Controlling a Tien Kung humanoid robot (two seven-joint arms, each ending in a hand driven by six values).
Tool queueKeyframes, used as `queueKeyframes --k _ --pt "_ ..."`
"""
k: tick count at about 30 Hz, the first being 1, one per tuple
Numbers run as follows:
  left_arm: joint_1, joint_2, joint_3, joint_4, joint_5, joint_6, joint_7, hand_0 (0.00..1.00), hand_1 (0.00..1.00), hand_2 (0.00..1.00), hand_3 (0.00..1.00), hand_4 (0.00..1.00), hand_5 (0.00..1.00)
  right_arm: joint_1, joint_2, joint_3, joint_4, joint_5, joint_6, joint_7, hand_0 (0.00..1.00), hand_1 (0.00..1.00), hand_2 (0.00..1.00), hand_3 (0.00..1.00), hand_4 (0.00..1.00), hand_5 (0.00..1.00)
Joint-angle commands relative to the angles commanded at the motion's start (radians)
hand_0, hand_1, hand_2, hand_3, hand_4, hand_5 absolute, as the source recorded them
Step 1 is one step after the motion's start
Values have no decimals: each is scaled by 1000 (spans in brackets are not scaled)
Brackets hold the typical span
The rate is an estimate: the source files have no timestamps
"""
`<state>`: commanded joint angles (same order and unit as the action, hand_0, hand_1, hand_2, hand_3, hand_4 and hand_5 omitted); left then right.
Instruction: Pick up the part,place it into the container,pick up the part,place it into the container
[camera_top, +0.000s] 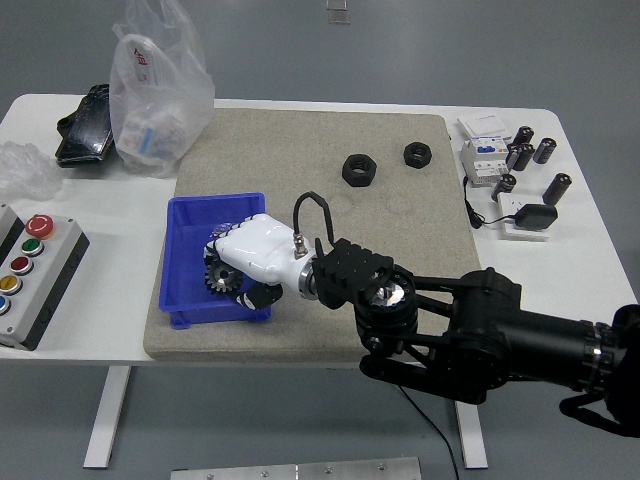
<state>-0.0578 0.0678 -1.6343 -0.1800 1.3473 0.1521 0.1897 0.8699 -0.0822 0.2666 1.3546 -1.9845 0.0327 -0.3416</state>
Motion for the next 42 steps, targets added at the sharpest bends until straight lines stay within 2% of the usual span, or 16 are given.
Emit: queueKeyframes --k 5,6,11,12,23,24,34,40,42 --pt "2 -1 -1 0 0 0 1 744 696 696 752 778 546 -2 0 2 -2 2 5 -8 740 757 720 698 427 105" --pt "3 -1 -2 0 0 0 1 744 695 696 752 778 544 -3 0 3 -3 2 6 -10 744 760 765 724 490 106" --pt "4 -2 -4 0 1 -1 2 744 695 696 752 778 544 -5 1 5 -3 -2 8 -14 744 760 765 724 490 106" --pt "4 -2 -5 0 2 -1 1 744 696 696 752 776 541 -6 1 5 -2 -2 8 -15 766 802 824 781 519 106" --pt "5 -2 -6 0 2 -1 1 744 696 696 752 774 538 -13 1 13 -1 -8 -2 -7 779 812 835 791 521 100" --pt "5 -3 -6 0 2 -1 0 744 696 696 747 760 525 -13 1 15 0 -10 -3 -4 776 811 835 810 633 110" --pt "4 -4 -2 0 -5 -1 -3 744 696 696 746 758 524 -21 -1 23 0 -12 -18 -2 775 808 832 813 653 115" --pt "6 -4 -5 0 -2 -2 -3 744 696 696 747 757 523 -61 -10 80 13 -25 -58 -11 774 808 830 813 657 114" --pt "7 -5 -5 0 -1 -2 -4 744 696 695 747 756 522 -95 -24 129 32 -19 -90 -8 760 800 826 790 624 119"
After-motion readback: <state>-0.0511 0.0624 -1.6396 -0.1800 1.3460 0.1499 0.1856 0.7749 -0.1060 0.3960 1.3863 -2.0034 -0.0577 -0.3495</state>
